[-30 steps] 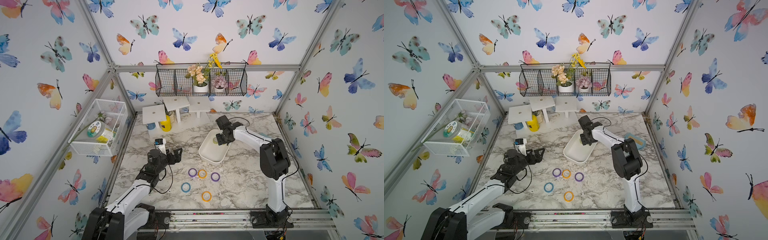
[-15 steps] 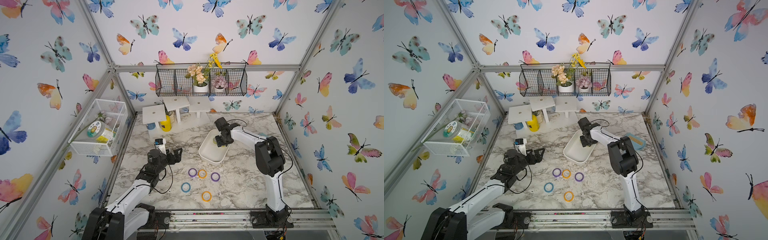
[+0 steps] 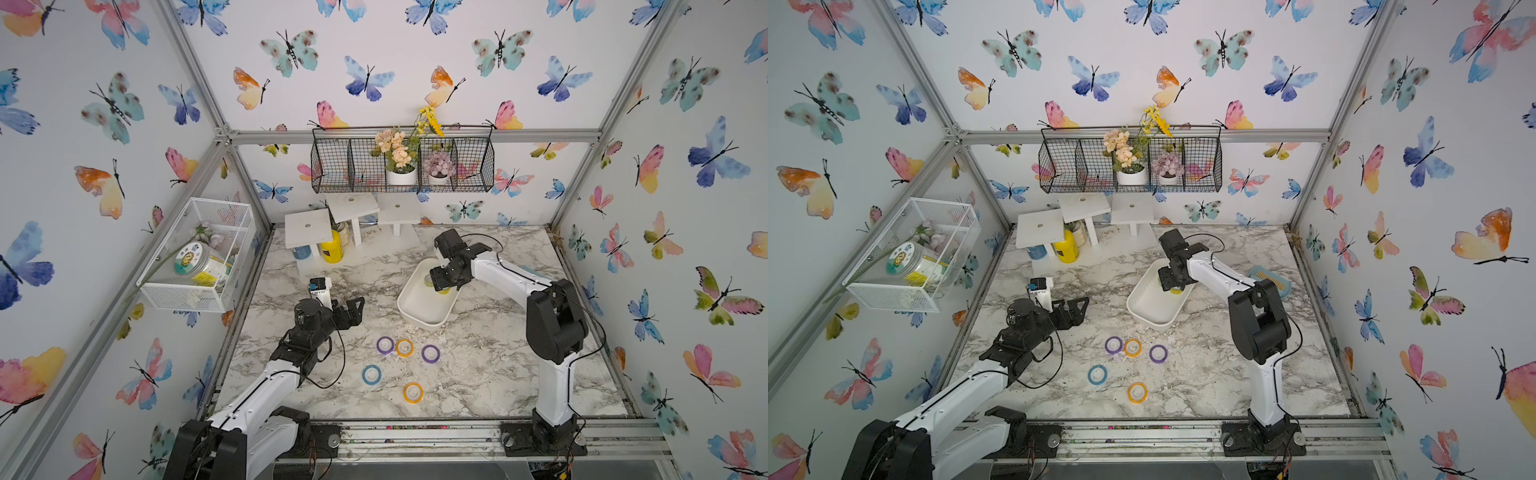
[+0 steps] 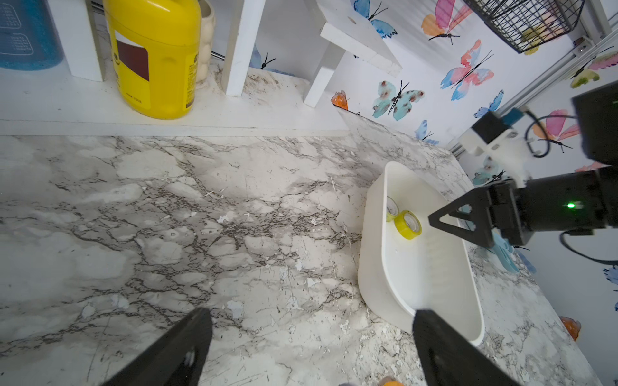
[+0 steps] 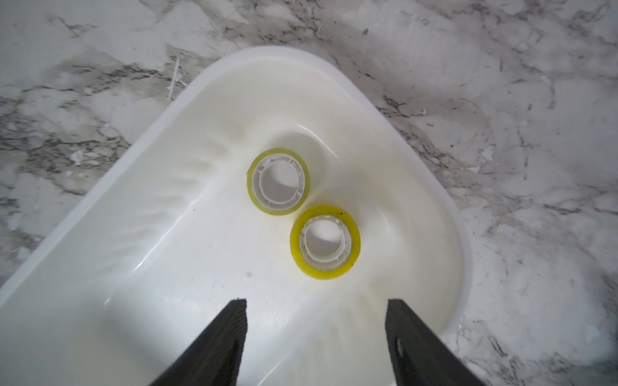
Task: Put the transparent tape into the storage box
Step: Pick up the tape at the center of the board.
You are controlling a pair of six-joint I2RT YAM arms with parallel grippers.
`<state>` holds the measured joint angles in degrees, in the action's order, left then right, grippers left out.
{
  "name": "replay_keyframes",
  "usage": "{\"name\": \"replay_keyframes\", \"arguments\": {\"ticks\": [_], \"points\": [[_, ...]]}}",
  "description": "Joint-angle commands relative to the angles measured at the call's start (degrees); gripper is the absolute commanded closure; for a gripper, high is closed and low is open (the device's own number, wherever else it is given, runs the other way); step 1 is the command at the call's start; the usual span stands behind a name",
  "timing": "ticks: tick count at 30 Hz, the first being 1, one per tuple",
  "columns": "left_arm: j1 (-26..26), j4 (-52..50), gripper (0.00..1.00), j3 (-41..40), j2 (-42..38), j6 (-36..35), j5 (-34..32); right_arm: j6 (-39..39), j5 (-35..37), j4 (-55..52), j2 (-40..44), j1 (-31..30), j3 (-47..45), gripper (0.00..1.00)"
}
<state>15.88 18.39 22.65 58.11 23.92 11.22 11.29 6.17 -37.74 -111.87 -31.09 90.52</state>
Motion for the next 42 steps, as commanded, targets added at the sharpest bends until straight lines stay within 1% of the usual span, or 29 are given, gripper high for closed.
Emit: {"name": "replay_keyframes", "arguments": {"ticks": [1, 5, 8, 12, 14, 18, 20, 22, 23, 25, 30, 35, 39, 42], "points": [[0.2, -5.4, 0.01, 3.9, -0.9, -2.1, -0.3, -0.2, -2.4, 5.8, 9.8, 0.2, -6.7, 0.28], [0.5, -10.5, 0.01, 6.2, -0.9, -3.2, 0.6, 0.1, -2.0, 16.1, 21.3, 0.2, -20.1, 0.24], [2.1, -16.0, 0.01, 7.9, -0.5, -4.1, 0.7, 0.9, -0.8, 23.0, 28.8, 0.2, -29.8, 0.22], [7.6, -20.8, 0.01, 8.2, -0.5, -3.7, -3.6, 2.2, 1.6, 31.5, 36.6, 0.2, -41.1, 0.20], [9.9, -22.2, 0.01, 8.1, -0.1, -3.1, -4.5, 2.8, 2.3, 35.9, 39.8, 0.2, -46.0, 0.19], [15.6, -27.3, 0.01, 9.4, 1.4, -2.0, -9.3, 4.0, 3.9, 41.6, 44.9, 0.2, -52.6, 0.15], [18.0, -30.5, 0.01, 10.9, 2.8, -1.4, -10.9, 4.4, 3.9, 43.6, 47.4, 0.2, -55.0, 0.11], [20.3, -33.4, 0.01, 12.3, 4.7, -0.8, -12.4, 5.0, 3.3, 45.4, 49.8, 0.2, -56.9, 0.09], [21.2, -34.6, 0.01, 13.0, 5.9, -0.6, -12.8, 5.1, 2.8, 46.9, 51.3, 0.2, -58.5, 0.01], [22.6, -36.6, 0.01, 14.2, 8.1, -0.6, -13.2, 5.1, 3.2, 48.4, 53.8, 0.2, -60.6, 0.01], [25.7, -40.7, 0.00, 17.4, 15.9, -1.2, -14.1, 5.2, 6.0, 48.3, 57.4, 0.2, -62.1, 0.01], [28.0, -43.7, 0.08, 21.6, 23.6, -2.8, -14.6, 5.3, 7.3, 48.0, 57.3, 0.2, -62.2, 0.01], [28.9, -44.0, 0.11, 23.6, 27.1, -3.5, -13.8, 5.3, 7.2, 47.6, 56.9, 0.2, -62.0, 0.01], [28.9, -44.9, 0.17, 24.8, 29.8, -4.1, -13.0, 5.2, 7.0, 47.5, 56.9, 0.2, -62.0, 0.01]]}}
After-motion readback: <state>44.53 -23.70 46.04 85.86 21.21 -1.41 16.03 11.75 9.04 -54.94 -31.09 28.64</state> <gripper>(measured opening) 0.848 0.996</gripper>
